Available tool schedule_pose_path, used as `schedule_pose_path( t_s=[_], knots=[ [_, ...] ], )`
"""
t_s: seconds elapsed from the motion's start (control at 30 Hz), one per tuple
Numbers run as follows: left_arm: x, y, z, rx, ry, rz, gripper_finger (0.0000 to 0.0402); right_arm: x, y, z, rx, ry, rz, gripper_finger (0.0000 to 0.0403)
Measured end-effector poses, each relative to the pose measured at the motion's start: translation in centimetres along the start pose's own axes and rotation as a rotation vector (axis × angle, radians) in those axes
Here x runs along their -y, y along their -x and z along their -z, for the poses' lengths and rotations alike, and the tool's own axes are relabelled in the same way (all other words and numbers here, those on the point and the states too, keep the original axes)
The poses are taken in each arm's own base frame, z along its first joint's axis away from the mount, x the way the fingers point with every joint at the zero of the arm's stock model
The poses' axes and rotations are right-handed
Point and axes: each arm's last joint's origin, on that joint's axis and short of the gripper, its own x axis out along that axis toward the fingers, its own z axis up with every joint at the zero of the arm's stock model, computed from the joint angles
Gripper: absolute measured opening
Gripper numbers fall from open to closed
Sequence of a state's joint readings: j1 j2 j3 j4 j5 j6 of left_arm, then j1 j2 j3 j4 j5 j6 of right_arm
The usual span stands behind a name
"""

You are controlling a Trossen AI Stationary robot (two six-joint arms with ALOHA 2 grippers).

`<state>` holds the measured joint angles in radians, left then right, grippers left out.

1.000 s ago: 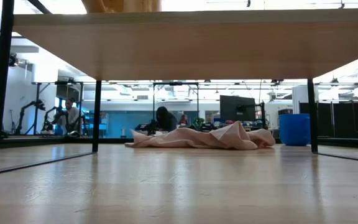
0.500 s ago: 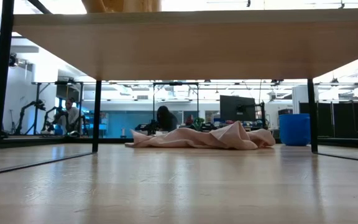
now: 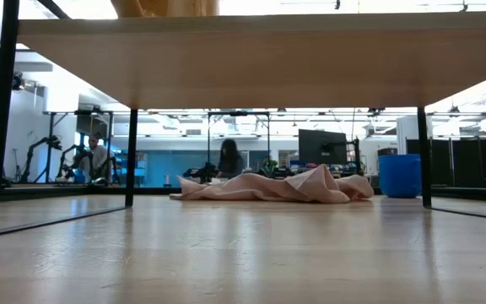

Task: Stack small to large cups/mugs on shelf
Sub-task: Put the light blue mug on the shelf

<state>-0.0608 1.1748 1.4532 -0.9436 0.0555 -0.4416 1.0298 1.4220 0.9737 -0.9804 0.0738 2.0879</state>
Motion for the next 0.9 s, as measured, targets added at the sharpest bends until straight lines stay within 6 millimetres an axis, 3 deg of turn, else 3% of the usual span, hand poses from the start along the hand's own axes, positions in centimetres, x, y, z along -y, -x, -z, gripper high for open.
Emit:
schedule_pose_path(
  t_s=[0.37, 0.63, 0.9],
  knots=[
    [0.0, 0.0, 0.0, -0.001, 0.000, 0.003, 0.0039, -0.5, 1.0, 0.3, -0.048, 0.002, -0.018, 0.0010],
    [0.0, 0.0, 0.0, -0.001, -0.002, 0.003, 0.0039, -2.6, 5.2, 1.1, -0.107, 0.094, -0.145, 0.0010],
    [0.0, 0.0, 0.0, 0.001, -0.003, -0.001, 0.0039, -3.9, 10.0, 0.9, -0.100, 0.198, -0.125, 0.0009]
  ],
)
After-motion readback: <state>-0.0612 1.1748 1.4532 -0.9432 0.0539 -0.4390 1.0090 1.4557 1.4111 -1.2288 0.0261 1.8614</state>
